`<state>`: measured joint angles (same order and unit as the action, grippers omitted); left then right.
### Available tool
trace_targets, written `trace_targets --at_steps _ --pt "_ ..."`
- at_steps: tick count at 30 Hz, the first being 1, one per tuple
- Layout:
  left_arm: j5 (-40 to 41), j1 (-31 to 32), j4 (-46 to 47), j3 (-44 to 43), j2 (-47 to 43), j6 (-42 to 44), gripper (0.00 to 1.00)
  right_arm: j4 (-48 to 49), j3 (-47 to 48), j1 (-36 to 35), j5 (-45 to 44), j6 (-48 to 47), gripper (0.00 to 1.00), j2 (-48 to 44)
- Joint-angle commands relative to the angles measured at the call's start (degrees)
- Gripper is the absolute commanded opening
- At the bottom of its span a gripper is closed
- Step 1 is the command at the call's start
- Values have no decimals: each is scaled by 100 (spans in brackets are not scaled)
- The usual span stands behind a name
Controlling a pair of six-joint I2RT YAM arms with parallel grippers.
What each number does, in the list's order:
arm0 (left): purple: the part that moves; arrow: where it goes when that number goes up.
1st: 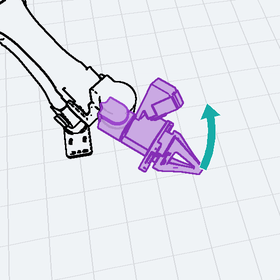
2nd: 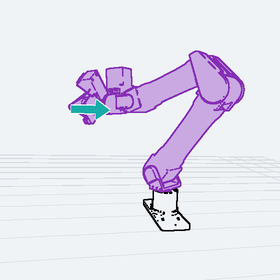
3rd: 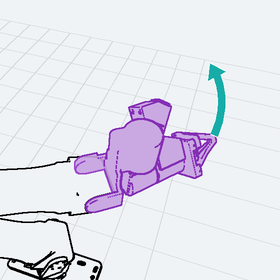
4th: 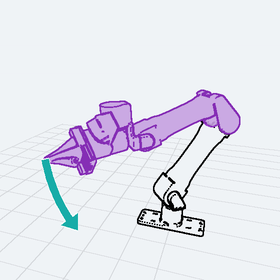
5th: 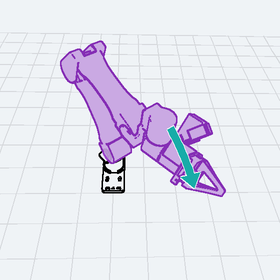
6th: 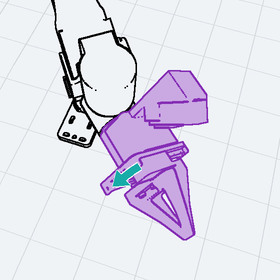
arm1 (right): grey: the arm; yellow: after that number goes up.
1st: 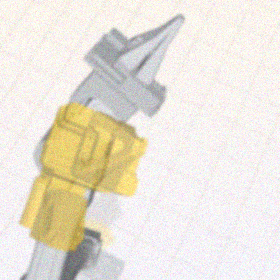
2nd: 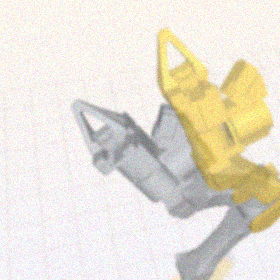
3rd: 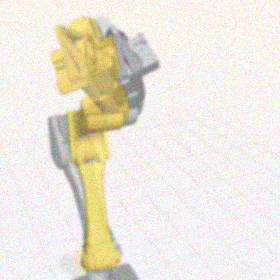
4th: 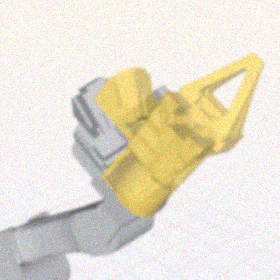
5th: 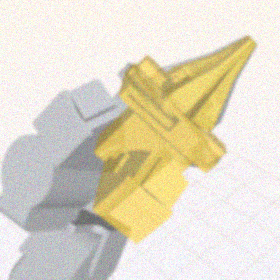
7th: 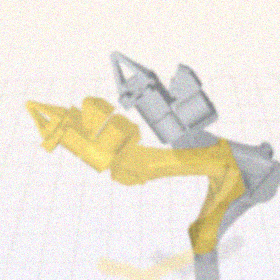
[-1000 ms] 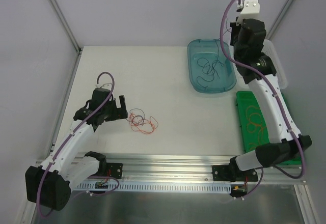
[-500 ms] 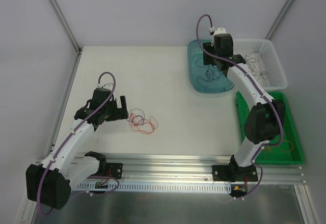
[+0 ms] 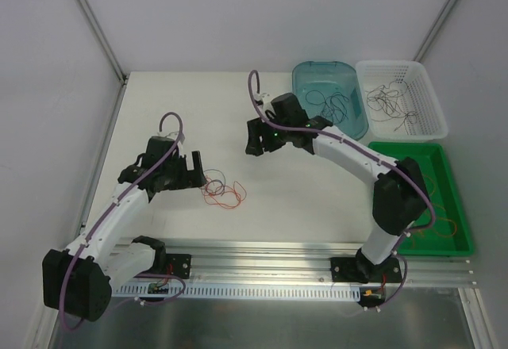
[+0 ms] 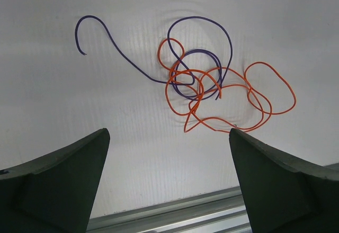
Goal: Untangle the cables
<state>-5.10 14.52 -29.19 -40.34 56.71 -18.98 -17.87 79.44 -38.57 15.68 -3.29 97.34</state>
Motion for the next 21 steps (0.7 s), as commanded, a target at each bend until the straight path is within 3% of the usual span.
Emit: trace_targets --at_steps 1,8,13,17,21 --pt "-403 -55 71 -88 95 18 97 783 -43 -335 470 723 63 485" --pt "-518 -64 89 -80 262 0 95 1479 291 -819 726 1128 55 1645" --pt "-562 -55 98 -80 323 -18 94 1769 493 -942 866 1331 45 2183" --pt "-632 -55 106 -88 376 -18 94 1769 643 -1021 963 1340 42 2482" --pt "-702 -64 106 -88 420 -9 94 2059 661 -1039 1103 1427 31 2676"
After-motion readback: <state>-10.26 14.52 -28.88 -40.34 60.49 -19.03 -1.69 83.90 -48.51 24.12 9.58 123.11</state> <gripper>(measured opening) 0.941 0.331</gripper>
